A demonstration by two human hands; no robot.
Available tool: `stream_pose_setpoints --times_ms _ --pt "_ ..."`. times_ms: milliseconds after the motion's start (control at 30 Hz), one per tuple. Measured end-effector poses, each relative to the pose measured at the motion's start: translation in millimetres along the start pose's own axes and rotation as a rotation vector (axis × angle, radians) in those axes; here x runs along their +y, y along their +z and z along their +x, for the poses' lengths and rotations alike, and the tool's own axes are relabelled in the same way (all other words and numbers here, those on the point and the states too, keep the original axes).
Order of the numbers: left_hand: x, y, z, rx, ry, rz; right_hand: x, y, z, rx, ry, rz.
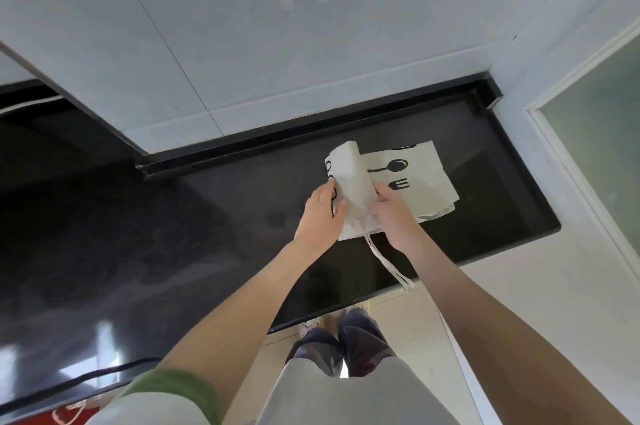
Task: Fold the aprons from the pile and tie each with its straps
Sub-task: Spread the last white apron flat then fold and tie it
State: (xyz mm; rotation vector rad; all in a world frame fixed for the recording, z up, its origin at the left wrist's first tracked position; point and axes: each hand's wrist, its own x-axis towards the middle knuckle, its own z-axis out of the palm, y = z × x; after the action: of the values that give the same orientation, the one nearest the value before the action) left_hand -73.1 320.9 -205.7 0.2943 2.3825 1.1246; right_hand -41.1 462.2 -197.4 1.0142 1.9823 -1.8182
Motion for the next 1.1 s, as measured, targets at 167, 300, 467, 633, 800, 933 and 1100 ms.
stream_pose_setpoints --times_ms 167,300,467,633,800,933,1100 --pt "-5.4 5.8 5.7 -0.101 0.271 0.553 8.0 -15.4 9.0 0.069 0.037 0.016" --pt "-8.1 8.9 14.0 -0.148 0.341 0.748 12.1 -17.1 15.4 0.189 -0.027 -0.349" --pt "-1.0 10.3 28.8 -0.144 0.423 0.775 20.2 -29.0 22.8 0.138 -0.066 -0.529" --pt "10.2 14.6 51.2 -0.169 0.422 0.933 24.1 -41.5 24.5 0.048 -0.124 -0.684" --pt "4.7 21.3 57.1 -0.202 0.367 0.979 34.5 -37.0 25.6 0.134 -0.283 -0.925" --pt "4.4 22.0 56.4 -0.219 0.305 0.999 36.6 -33.1 19.5 0.181 -0.314 -1.052" --pt "9.5 21.0 51.9 -0.24 0.192 1.009 50.7 -33.3 21.0 0.403 -0.453 -1.217"
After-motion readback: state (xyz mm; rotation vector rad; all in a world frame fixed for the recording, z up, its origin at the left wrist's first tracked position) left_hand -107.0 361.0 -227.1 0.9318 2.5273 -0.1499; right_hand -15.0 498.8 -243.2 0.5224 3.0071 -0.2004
